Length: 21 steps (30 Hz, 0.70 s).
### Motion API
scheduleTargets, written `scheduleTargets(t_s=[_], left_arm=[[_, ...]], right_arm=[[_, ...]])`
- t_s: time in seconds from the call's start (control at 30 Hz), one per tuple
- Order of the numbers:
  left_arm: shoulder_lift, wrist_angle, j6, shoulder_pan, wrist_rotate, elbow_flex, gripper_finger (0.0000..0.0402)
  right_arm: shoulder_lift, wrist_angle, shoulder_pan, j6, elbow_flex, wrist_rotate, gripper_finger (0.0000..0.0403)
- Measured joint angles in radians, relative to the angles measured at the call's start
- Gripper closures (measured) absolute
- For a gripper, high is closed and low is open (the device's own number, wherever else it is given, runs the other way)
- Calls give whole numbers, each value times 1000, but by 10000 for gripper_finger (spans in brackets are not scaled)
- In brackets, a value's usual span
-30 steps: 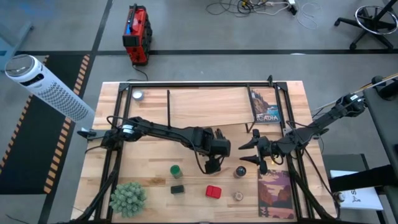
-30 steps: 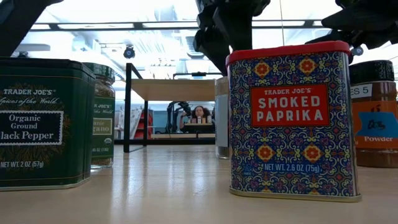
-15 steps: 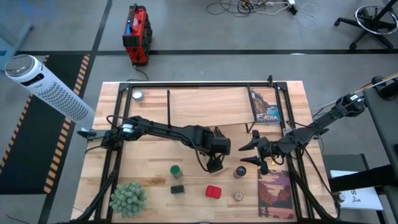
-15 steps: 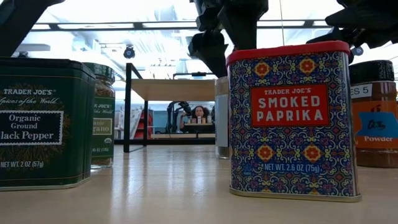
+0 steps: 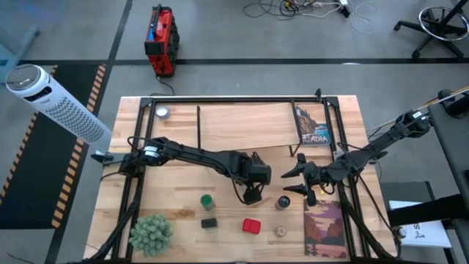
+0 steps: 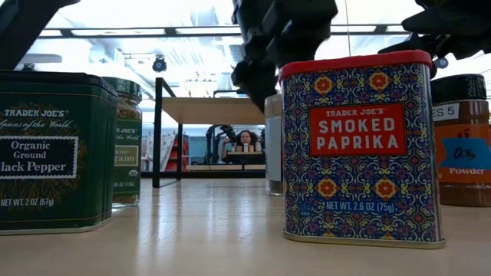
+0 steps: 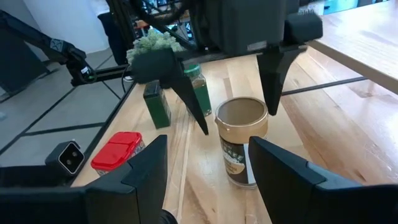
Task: Shelf spices
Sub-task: Put the gold seasoning bottle on the shelf
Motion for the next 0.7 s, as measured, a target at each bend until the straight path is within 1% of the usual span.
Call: scheduleTargets(t_s=[0.07, 0.17, 0.33, 0.57, 0.7], left_arm=[[0, 1, 0, 2, 0, -20, 24], [0, 50, 0, 5, 1, -48, 28], [-1, 80, 8, 6, 1, -67, 35], [-1, 88, 28, 8, 2, -71, 49], [-1, 90, 50, 10, 19, -71, 60]], right_arm=[[0, 0, 0, 3, 0, 0, 204], [0, 0, 0, 3, 0, 0, 204], [0, 0, 0, 3, 0, 0, 204], [0, 0, 0, 3, 0, 0, 204], [0, 0, 0, 3, 0, 0, 204]])
